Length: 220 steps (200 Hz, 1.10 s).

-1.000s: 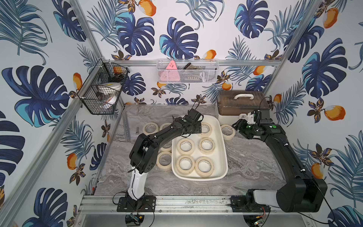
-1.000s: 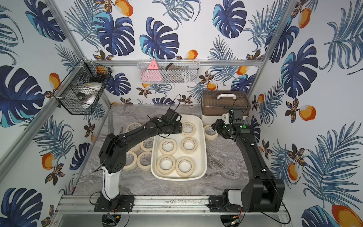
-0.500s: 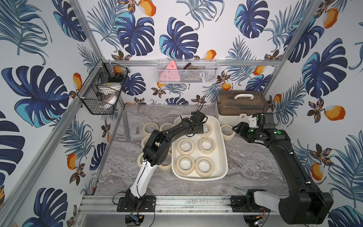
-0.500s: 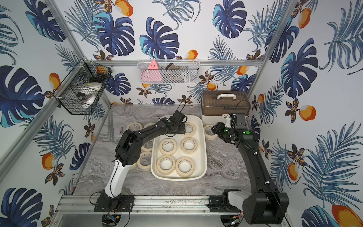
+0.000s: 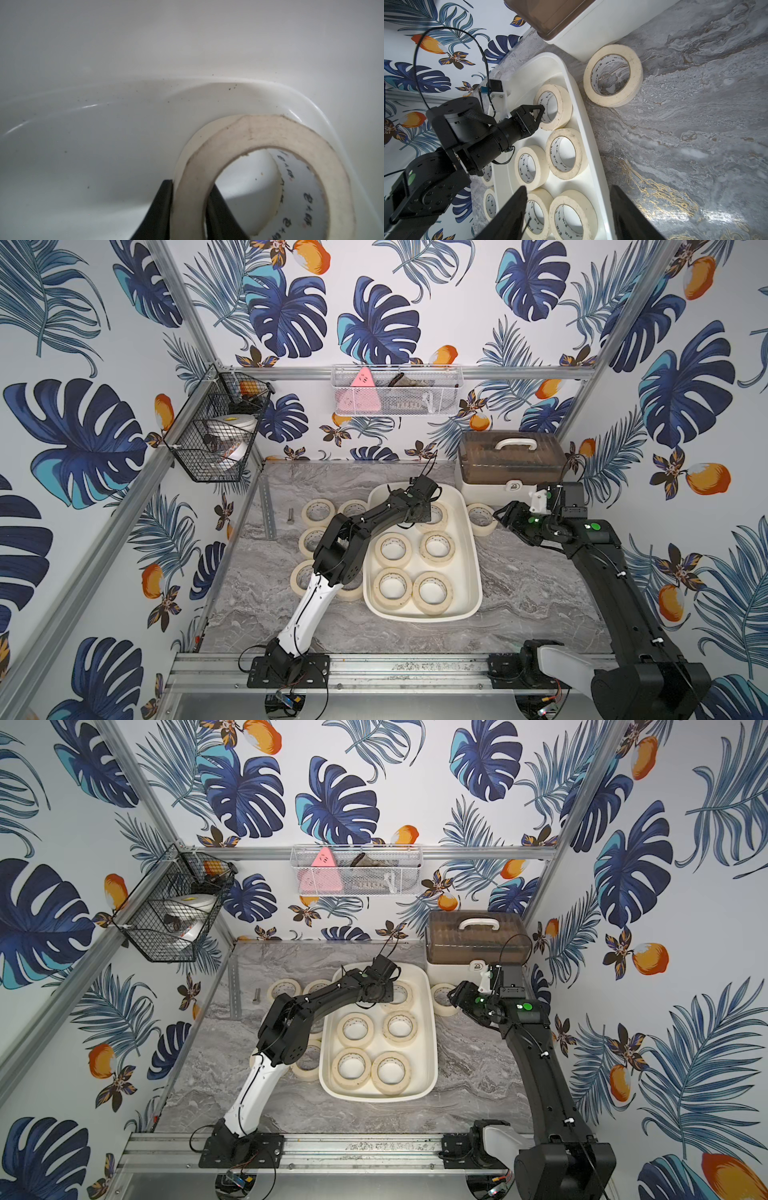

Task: Take out the art tape in the storage box
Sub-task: Pick up the art tape from the storage box.

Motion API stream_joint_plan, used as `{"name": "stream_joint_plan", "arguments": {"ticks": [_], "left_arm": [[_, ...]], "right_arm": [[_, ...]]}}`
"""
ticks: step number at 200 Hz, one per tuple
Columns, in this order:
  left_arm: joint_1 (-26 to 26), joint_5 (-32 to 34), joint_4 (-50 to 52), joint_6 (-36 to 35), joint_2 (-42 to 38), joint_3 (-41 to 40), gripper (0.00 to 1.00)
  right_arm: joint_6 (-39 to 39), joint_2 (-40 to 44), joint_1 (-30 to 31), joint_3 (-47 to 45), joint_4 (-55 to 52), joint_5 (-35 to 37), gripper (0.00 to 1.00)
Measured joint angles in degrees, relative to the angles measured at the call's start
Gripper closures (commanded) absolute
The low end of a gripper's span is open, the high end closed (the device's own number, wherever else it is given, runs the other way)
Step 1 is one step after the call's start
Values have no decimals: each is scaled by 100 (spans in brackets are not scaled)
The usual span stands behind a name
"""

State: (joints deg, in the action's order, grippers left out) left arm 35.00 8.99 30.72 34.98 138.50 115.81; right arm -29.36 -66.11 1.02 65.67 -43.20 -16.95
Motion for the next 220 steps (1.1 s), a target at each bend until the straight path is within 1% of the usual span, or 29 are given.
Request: {"name": "stream_joint_plan", "arguments": {"ticks": [26,70,133,184,220], "left_arm": [[-7,-66,48,-2,-109,-76,84],[-4,-76,151,-22,-656,-365,89],[59,-105,452,-63,-1515,-850,92],[339,-4,933,-212,-2079,-835,93],[673,92,1220,-337,-2323,-638,94]], "right_arm": [[0,2,0,0,-11,-2,34],[0,9,0,0,-11,-28,35],[26,-24,15,105,-31,-192,34],[48,-37,192,254,-151,-306,34],[46,-90,533,345,-271,-295,33]]}}
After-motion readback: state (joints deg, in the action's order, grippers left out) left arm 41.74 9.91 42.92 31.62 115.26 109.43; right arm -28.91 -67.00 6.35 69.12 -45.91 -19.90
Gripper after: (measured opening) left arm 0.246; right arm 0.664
